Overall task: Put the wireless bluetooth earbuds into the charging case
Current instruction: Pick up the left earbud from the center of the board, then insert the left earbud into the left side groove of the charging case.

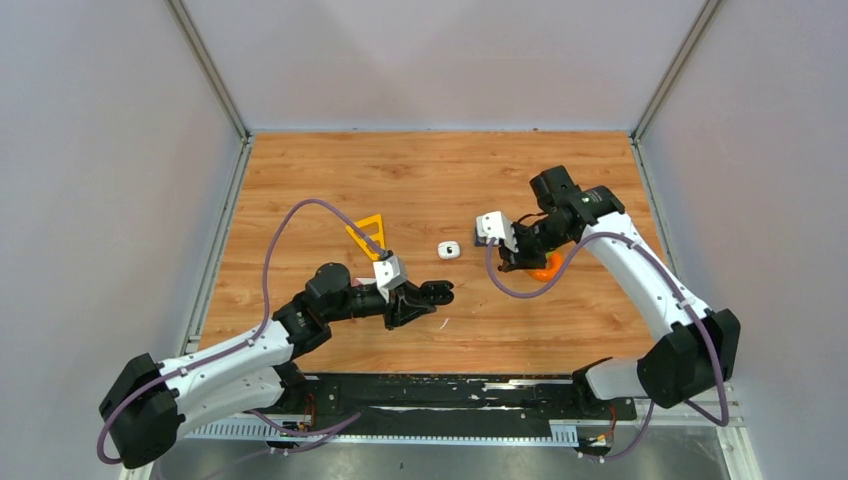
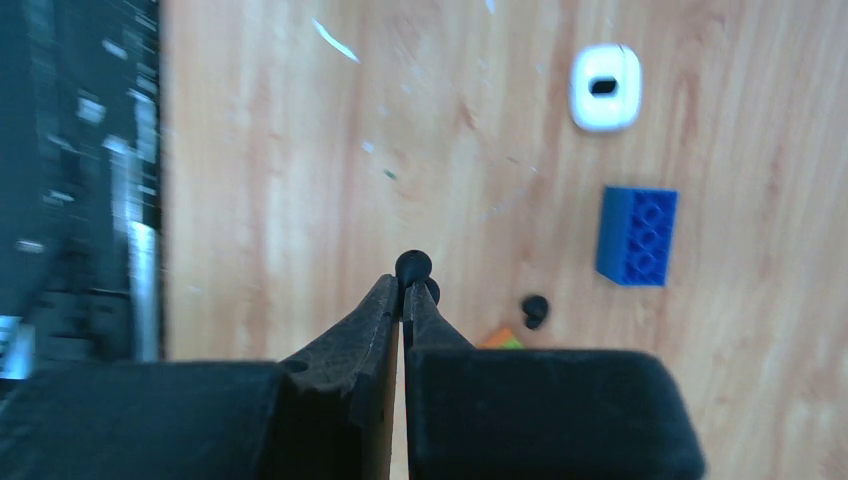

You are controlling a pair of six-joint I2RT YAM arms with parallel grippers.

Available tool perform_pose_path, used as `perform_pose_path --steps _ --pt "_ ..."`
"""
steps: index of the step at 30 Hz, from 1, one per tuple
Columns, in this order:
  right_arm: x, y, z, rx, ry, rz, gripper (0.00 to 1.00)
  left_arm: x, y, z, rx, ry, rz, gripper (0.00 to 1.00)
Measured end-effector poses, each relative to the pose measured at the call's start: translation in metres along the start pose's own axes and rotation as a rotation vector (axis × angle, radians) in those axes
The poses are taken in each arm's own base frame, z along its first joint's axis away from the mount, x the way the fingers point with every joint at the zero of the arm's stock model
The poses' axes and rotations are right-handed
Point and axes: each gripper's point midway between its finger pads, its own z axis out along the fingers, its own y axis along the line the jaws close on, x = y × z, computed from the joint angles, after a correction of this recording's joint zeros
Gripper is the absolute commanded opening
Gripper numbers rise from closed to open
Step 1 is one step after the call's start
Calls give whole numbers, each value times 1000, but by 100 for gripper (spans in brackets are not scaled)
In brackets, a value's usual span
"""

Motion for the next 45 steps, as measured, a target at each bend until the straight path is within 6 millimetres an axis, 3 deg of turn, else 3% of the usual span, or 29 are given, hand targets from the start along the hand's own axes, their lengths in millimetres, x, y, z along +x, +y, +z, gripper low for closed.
perform_pose_path --steps 4,9,13,23,35,45 --pt "-41 38 -14 -102 -92 57 4 5 1 0 6 20 14 0" --pt "-96 99 -16 -287 -179 47 4 10 1 0 14 37 31 0" --pt "-117 119 -19 -368 -221 100 4 12 0 0 20 46 42 0" --pt "-147 127 -6 -444 -190 198 4 20 -2 1 47 111 85 0" --pt "-150 105 25 -467 -139 305 3 24 -20 2 130 142 139 0" --pt "-153 100 39 -451 -105 291 2 26 -22 2 140 150 155 0"
